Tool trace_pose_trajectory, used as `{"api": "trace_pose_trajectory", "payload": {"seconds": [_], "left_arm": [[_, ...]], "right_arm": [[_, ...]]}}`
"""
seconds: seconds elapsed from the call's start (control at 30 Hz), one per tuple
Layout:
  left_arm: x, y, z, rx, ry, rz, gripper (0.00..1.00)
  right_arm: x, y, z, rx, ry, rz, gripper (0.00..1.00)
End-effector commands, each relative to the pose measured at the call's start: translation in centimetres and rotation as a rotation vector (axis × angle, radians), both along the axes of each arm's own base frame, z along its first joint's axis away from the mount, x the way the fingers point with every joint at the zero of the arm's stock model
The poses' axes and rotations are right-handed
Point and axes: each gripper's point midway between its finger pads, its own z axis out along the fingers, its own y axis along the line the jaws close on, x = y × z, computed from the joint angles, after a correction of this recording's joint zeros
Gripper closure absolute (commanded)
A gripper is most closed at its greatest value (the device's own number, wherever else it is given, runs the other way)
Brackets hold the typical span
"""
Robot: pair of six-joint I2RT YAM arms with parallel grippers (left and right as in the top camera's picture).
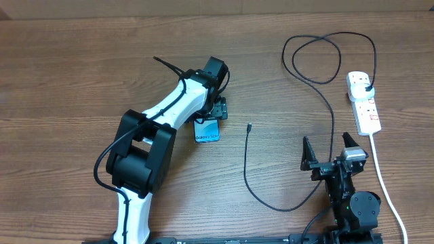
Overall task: Plug charger to phone and switch on socket
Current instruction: 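Close the left gripper on the phone's top edge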
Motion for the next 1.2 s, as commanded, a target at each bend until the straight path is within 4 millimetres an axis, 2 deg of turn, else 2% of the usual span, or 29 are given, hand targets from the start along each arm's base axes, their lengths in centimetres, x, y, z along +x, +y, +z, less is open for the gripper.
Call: {"api": "trace_pose_trajectory", "payload": {"seconds": [0.0,0.03,0.23,0.6,0.73,0.87,1.03,1.17], "left_arm": [[-1.8,1.0,-2.4,0.019,0.084,0.011,0.16],[-1.8,1.2,-2.4,0.03,0.084,0.012,0.19],[-1.9,1.3,-2.1,0.037,0.088,0.012,0.19],[-0.6,0.5,0.8,0.019,0.079,0.012,0.23],[-0.6,0.7,0.9,0.032,0.079,0.012,0.22],[0.4,1.2,1.0,0.057,0.036,0.012,0.23],[0.1,0.2,1.0,-0.031,0.075,0.018,0.24],[-0.3,-0.6,1.3,-0.165,0.137,0.034,0.25]], "right_arm": [[0.0,-0.3,-0.2,-0.002,-0.003,-0.012,0.0],[0.0,-0.3,-0.2,-0.002,-0.003,-0.012,0.0],[0.0,-0.3,-0.2,-0.002,-0.003,-0.012,0.0],[0.0,-0.3,-0.2,-0.002,-0.003,-0.012,0.0],[0.0,-0.3,-0.2,-0.002,-0.003,-0.012,0.0],[0.0,-0.3,-0.2,-0.002,-0.003,-0.012,0.0],[0.0,-0.3,-0.2,-0.002,-0.003,-0.012,0.0],[0.0,-0.3,-0.2,-0.002,-0.003,-0.012,0.0]]}}
